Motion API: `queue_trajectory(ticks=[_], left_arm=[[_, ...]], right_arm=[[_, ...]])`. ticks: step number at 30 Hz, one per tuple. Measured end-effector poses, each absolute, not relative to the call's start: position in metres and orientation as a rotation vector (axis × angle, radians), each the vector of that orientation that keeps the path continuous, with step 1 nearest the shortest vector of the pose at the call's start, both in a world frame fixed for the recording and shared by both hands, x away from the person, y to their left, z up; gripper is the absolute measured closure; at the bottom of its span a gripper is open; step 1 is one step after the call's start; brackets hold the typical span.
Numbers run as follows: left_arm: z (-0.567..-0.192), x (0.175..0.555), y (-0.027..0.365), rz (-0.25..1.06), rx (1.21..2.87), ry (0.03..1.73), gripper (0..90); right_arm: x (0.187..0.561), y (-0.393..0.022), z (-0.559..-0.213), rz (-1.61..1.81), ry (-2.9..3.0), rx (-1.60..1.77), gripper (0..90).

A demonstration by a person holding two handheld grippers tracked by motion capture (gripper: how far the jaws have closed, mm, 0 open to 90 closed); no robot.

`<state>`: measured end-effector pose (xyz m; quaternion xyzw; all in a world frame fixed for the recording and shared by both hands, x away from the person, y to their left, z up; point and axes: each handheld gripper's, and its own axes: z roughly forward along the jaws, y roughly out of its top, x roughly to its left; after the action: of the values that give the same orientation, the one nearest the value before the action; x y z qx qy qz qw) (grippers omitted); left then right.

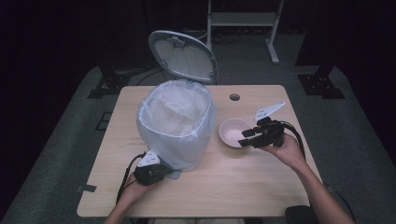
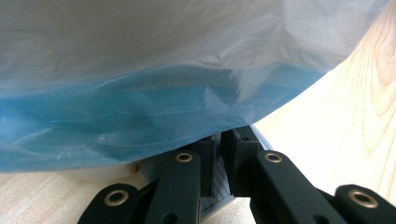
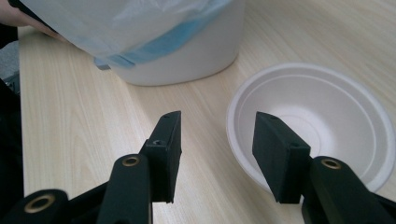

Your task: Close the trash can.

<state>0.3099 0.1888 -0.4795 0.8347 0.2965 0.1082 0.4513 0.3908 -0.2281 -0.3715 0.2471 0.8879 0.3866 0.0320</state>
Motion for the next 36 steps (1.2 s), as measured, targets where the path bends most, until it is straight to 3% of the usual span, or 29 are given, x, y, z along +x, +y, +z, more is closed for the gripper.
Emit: queue_trajectory(ticks=[36], left_arm=[[-0.48,0.31,0.189,0.266,2.06,0.732,84.0]], right_arm=[[0.403,-0.21,-0.424,1.087,2.746,0.735,49.2]])
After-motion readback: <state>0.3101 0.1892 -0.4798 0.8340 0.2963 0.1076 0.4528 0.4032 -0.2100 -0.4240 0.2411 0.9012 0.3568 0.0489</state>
